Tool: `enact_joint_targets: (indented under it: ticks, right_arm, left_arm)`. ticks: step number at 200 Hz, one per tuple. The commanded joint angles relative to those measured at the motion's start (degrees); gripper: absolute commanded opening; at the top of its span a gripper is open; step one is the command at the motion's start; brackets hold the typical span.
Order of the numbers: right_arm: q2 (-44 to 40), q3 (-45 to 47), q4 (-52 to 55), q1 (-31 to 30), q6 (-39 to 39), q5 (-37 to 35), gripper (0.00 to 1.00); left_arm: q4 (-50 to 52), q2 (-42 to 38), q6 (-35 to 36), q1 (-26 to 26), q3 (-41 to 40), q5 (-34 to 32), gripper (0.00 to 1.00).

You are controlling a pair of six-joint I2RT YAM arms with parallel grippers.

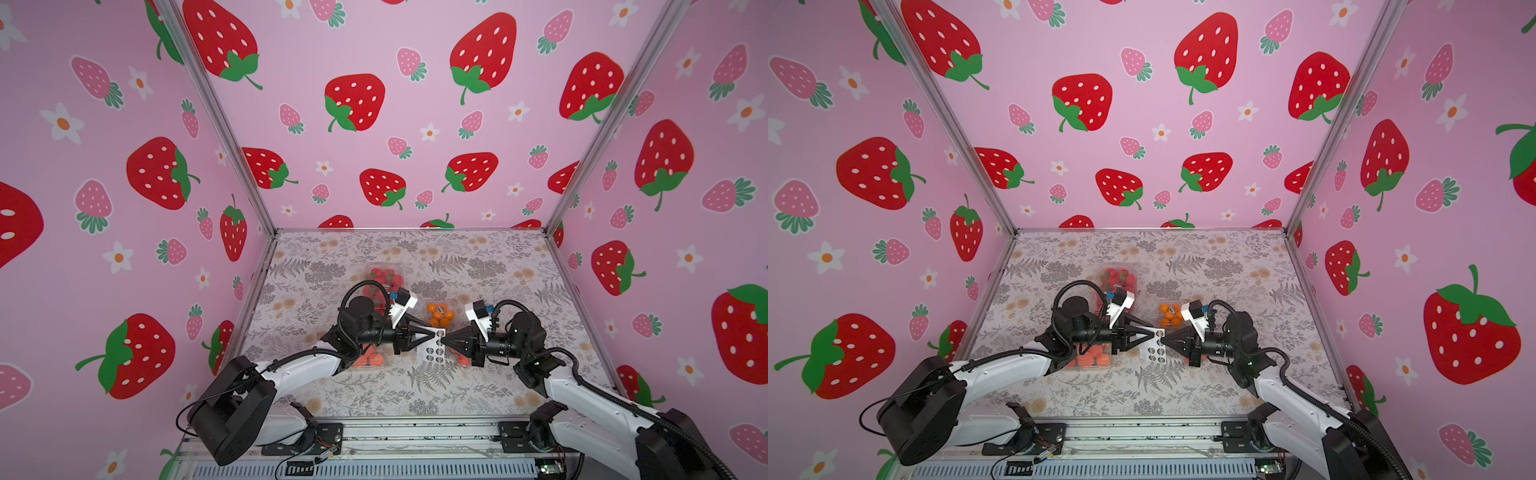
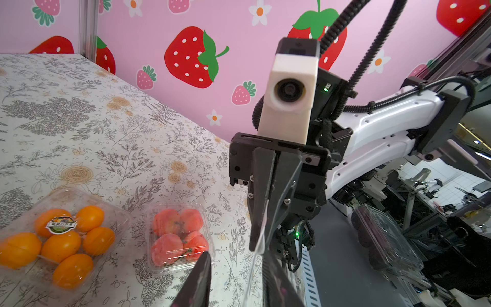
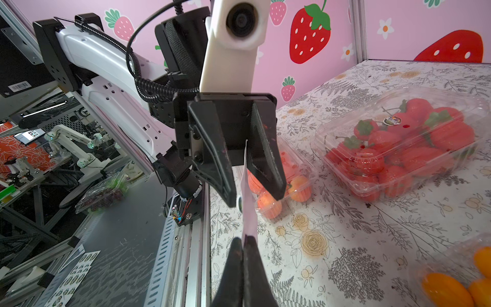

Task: Label fruit boxes
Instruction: Adjust the label sticker.

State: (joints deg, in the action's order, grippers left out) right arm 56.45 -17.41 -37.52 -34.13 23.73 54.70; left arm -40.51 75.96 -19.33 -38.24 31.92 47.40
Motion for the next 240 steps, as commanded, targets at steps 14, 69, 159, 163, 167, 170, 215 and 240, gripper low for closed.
enact_joint_targets:
  ticks: [14,69,159,163,167,170,215,240]
  right_arm:
    - [-0.48,-1.14,-0.36,-0.30,-1.25,0.85,0.00]
    - [-0.03,-1.32,-0.53,-0.32,-1.23,1.20,0.00]
    - [0.32,-1.22,-0.47,-0.45,-1.42,1.05,0.00]
    - [0.29,-1.30,-0.54,-0.50,-1.40,1.10,0.00]
    - [0.25,-1.31,-0.60,-0.49,-1.41,1.16,0.00]
    - [0.22,-1.30,-0.55,-0.43,-1.40,1.22,0.00]
    - [0.49,-1.22,-0.47,-0.61,-1.75,1.10,0.00]
    - [0.77,-1.31,-0.37,-0.74,-1.84,1.09,0.00]
  left_arm:
    - [-2.45,0.52,0.42,0.10,0.22,0.56,0.33]
    - [-2.29,2.75,0.00,-0.50,2.32,1.21,0.32]
    - [-2.80,1.91,0.00,-0.79,2.33,0.95,0.32]
    - [-2.73,1.86,0.00,-0.79,2.41,0.94,0.32]
    - [-2.65,1.98,-0.06,-0.79,2.49,0.92,0.32]
    - [-2.64,2.04,-0.01,-0.84,2.49,0.86,0.32]
    - [-3.80,2.90,-0.60,-1.13,3.23,1.60,0.32]
    - [-3.63,2.53,-0.48,-1.56,3.34,1.65,0.32]
